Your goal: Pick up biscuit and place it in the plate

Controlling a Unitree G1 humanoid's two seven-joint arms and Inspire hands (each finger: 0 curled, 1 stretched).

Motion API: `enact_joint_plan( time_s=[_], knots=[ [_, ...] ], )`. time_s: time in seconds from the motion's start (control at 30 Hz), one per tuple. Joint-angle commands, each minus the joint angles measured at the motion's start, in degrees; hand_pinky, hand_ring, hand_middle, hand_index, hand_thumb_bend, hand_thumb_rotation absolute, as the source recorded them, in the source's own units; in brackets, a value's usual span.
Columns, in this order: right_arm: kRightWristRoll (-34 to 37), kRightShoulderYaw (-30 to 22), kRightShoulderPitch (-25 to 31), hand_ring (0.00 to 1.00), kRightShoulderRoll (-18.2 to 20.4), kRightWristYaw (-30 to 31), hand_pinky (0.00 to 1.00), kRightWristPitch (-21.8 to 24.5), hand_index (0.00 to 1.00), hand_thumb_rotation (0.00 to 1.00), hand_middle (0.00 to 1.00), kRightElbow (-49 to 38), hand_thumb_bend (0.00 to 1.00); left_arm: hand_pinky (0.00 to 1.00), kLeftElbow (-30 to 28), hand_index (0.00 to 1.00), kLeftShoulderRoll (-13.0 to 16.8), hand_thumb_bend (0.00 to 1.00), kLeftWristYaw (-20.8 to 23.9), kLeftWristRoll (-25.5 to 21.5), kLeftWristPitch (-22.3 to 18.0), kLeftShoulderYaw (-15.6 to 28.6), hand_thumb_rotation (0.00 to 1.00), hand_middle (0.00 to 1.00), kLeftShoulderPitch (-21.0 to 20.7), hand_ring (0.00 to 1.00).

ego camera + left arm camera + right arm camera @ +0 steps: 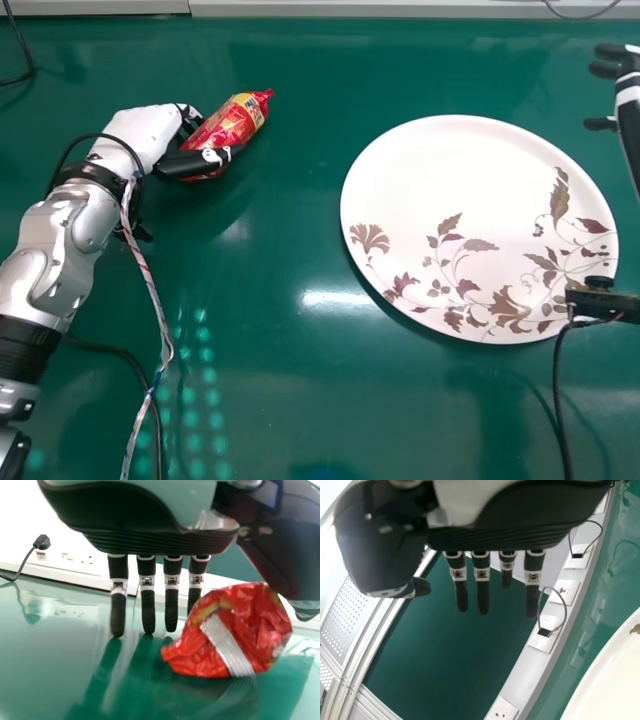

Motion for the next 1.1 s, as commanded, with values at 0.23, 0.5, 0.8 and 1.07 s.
enact_joint_plan(
  time_s=[0.23, 0.5, 0.8, 1.07],
  knots=[
    [-0.81, -0.14, 0.62, 0.76, 0.53, -0.34, 0.66, 2.14, 0.84, 0.52, 0.82, -2.69, 0.38, 0.28, 5.62, 0.51, -0.04, 1.00, -6.05, 1.93, 4.13, -5.54, 0.28, 0.50, -0.06, 0.44],
    [-0.09, -0.33, -0.04, 0.79, 2.18, -0.89, 0.68, 3.18, 0.85, 0.51, 0.86, -3.24, 0.38, 0.11, 8.36, 0.51, -0.46, 0.51, -6.54, -0.20, 3.22, -6.22, 0.00, 0.44, -1.36, 0.30],
    [0.26, -0.41, -0.36, 0.80, 2.75, -0.91, 0.69, 3.05, 0.86, 0.48, 0.86, -3.14, 0.38, 0.12, 7.60, 0.51, 0.18, 0.49, -7.42, -2.64, 2.72, -5.72, 0.00, 0.44, -1.07, 0.38],
    [0.47, -0.47, -0.80, 0.80, 3.06, -1.08, 0.69, 3.19, 0.86, 0.47, 0.86, -3.04, 0.36, 0.13, 6.87, 0.51, 1.15, 0.49, -6.84, -4.98, -0.04, -5.10, 0.00, 0.44, -0.13, 0.39]
  ],
)
